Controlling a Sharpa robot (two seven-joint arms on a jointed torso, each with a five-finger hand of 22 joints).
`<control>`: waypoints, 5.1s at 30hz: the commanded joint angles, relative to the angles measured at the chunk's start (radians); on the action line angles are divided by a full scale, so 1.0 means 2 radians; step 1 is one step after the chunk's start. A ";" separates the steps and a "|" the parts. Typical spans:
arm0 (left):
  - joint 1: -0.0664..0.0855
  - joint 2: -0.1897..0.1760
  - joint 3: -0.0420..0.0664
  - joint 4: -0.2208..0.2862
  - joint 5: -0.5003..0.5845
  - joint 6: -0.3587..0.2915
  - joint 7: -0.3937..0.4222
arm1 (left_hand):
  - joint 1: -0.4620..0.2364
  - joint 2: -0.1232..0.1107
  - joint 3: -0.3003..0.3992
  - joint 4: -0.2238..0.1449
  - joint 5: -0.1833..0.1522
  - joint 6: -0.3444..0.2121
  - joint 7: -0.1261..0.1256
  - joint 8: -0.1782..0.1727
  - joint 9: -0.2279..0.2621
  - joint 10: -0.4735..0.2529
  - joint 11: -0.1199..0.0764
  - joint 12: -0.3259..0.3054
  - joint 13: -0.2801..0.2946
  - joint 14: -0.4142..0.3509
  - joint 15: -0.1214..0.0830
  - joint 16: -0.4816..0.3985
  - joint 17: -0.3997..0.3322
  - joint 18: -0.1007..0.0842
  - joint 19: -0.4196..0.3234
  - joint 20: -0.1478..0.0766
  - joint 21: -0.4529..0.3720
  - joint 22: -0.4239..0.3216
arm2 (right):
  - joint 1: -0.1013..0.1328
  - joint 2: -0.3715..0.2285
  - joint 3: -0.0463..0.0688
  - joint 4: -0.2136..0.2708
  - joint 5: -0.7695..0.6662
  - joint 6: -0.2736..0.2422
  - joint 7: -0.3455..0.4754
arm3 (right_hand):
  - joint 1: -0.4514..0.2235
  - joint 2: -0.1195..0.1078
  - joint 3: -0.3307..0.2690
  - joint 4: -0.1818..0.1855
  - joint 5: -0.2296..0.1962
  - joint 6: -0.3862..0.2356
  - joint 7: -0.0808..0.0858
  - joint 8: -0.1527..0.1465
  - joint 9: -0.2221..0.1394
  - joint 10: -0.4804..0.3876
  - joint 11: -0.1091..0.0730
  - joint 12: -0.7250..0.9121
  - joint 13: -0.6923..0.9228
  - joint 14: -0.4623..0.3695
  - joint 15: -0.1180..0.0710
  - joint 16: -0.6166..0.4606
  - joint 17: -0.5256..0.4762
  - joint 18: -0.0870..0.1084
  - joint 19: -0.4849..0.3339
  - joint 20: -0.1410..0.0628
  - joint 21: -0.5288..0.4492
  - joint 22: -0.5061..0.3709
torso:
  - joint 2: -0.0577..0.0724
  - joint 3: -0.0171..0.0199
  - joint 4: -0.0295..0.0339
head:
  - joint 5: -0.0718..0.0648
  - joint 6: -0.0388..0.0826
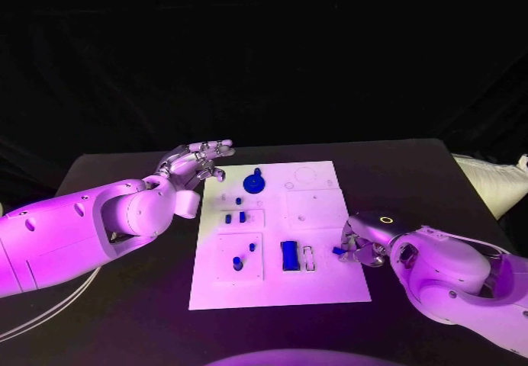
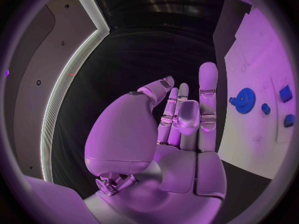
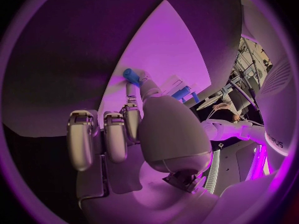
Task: Assemble the parts on the task board
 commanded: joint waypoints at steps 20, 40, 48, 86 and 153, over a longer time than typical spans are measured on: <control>0.000 -0.001 0.000 0.002 -0.002 0.009 0.001 | -0.003 0.000 -0.001 -0.003 -0.001 -0.003 -0.002 -0.002 0.000 -0.004 0.000 0.001 0.000 -0.004 -0.001 0.000 0.000 0.007 -0.003 0.000 -0.003 -0.001 | -0.009 -0.002 -0.007 0.001 0.061 -0.052 -0.010 | -0.014 0.019 0.119 -0.010 0.069 0.005 0.003 -0.021 -0.006 0.020 -0.008 -0.005 -0.027 0.048 -0.001 0.003 0.118 -0.009 0.033 -0.001 0.001 0.097 | 0.000 0.0002 -0.0001 | -0.001 -0.002; 0.000 -0.001 0.000 0.005 -0.002 0.009 0.002 | -0.003 0.000 -0.001 -0.003 -0.001 -0.003 -0.002 -0.002 0.000 -0.004 0.000 0.001 0.000 -0.004 -0.001 0.000 0.000 0.007 -0.003 0.000 -0.003 -0.001 | 0.002 0.003 -0.006 0.022 0.240 -0.129 -0.001 | -0.082 -0.016 0.127 0.017 0.074 0.013 0.001 -0.025 -0.003 0.024 -0.008 0.002 -0.021 0.049 -0.001 0.004 0.120 -0.009 0.034 -0.001 0.001 0.097 | 0.000 -0.0006 0.0003 | -0.002 -0.003; 0.000 -0.001 0.000 0.006 -0.002 0.010 0.002 | -0.003 0.000 -0.001 -0.003 -0.001 -0.003 -0.002 -0.002 0.000 -0.004 0.000 0.001 0.000 -0.004 -0.001 0.000 0.000 0.007 -0.003 0.000 -0.003 -0.001 | 0.001 0.021 -0.006 0.015 0.249 -0.111 -0.007 | -0.090 -0.023 0.122 0.018 0.082 0.018 -0.001 -0.024 -0.001 0.026 -0.010 0.008 -0.017 0.049 -0.002 0.005 0.120 -0.009 0.034 -0.002 0.002 0.098 | 0.000 0.0002 -0.0002 | 0.000 -0.005; 0.000 -0.001 0.000 0.008 -0.002 0.010 -0.001 | -0.004 0.001 -0.001 -0.003 0.000 -0.004 -0.002 -0.002 0.000 -0.005 0.000 0.003 0.000 -0.004 -0.001 0.001 0.000 0.007 -0.003 0.000 -0.003 -0.001 | 0.000 0.055 -0.006 -0.016 0.197 -0.069 -0.015 | -0.130 -0.014 0.076 0.049 0.103 0.052 -0.017 -0.002 0.026 0.034 -0.023 0.022 -0.007 0.049 -0.013 0.005 0.121 -0.010 0.036 -0.012 0.004 0.101 | 0.000 0.0000 0.0001 | 0.004 -0.007; -0.027 0.081 -0.007 -0.125 0.035 -0.011 0.035 | -0.010 0.007 -0.012 0.001 -0.007 0.001 0.002 -0.003 0.000 -0.001 0.019 -0.028 -0.004 -0.198 0.048 -0.484 -0.390 0.011 -0.244 0.064 -0.244 -0.184 | 0.052 0.160 0.011 -0.324 0.844 -0.092 0.479 | 0.034 -0.006 0.062 0.011 0.054 -0.073 0.052 -0.052 -0.067 -0.149 0.059 -0.605 -0.656 -0.128 0.075 -0.725 -0.537 0.073 -0.182 0.071 -0.662 -0.513 | -0.055 -0.0129 -0.0131 | -0.007 0.065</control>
